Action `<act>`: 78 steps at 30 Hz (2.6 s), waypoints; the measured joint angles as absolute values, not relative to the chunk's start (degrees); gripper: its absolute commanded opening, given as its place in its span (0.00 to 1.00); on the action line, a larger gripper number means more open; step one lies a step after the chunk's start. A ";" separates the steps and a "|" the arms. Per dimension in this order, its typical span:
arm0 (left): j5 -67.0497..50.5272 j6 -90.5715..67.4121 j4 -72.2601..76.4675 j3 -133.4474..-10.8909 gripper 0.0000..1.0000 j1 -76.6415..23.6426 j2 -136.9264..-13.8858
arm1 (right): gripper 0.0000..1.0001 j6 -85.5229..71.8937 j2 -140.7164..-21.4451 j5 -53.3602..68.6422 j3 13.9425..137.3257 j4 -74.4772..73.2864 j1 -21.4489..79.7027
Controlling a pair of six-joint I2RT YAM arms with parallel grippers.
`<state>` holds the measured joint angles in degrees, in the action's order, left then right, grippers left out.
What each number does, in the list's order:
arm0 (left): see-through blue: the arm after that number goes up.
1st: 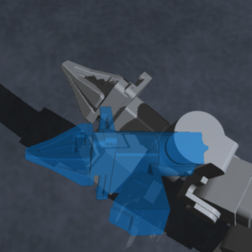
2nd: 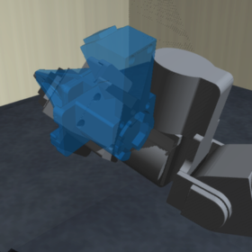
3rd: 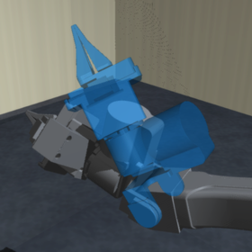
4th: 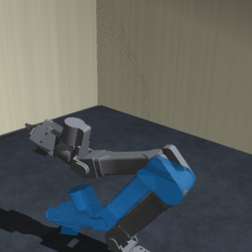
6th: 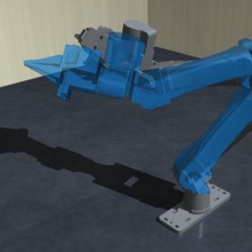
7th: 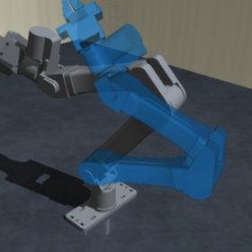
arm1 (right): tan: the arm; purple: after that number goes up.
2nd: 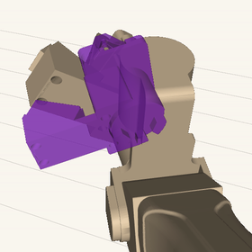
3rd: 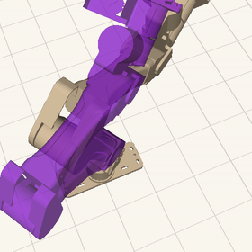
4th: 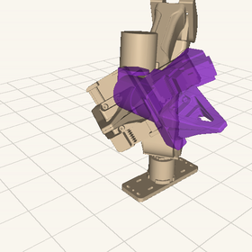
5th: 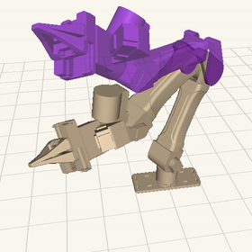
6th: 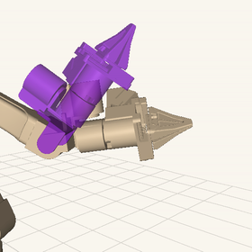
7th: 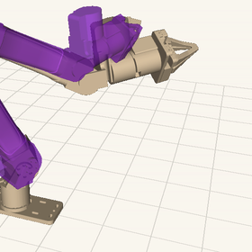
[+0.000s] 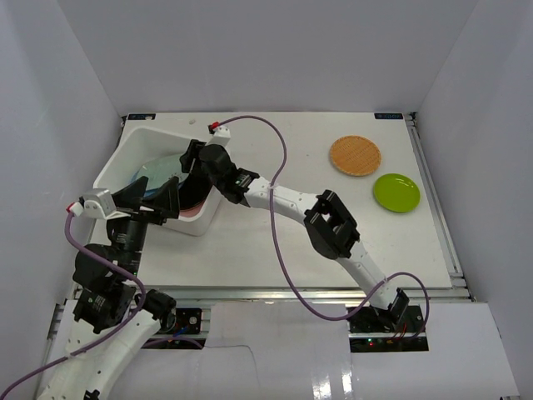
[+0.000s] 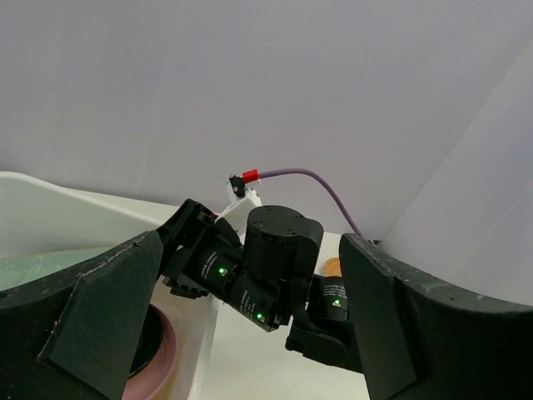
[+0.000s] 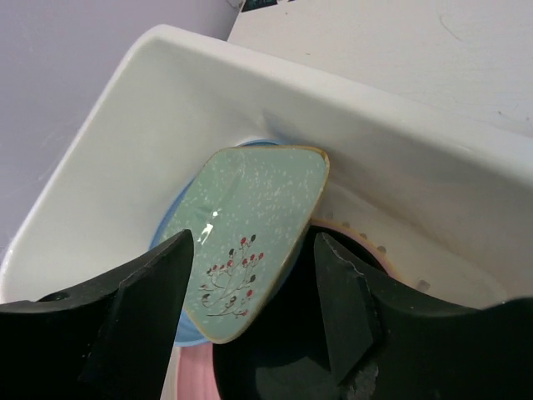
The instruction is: Place the plates into the plastic bin on the countertop
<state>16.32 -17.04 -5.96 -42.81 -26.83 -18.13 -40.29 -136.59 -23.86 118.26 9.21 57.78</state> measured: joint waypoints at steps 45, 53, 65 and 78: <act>11.25 -18.06 -6.90 -40.32 0.98 -26.79 -23.11 | 0.58 -69.45 -105.82 -13.89 41.98 38.76 3.20; 11.29 -17.58 -6.90 -40.32 0.98 -26.79 -23.59 | 0.15 -73.52 -112.97 -9.17 45.65 44.05 1.34; 11.11 -17.21 -6.87 -40.21 0.98 -26.79 -24.05 | 0.08 -63.33 -92.42 -6.72 41.54 43.57 9.39; 15.00 -17.52 -7.03 -40.12 0.98 -24.73 -20.67 | 0.08 -46.98 -100.25 3.01 80.49 32.73 38.70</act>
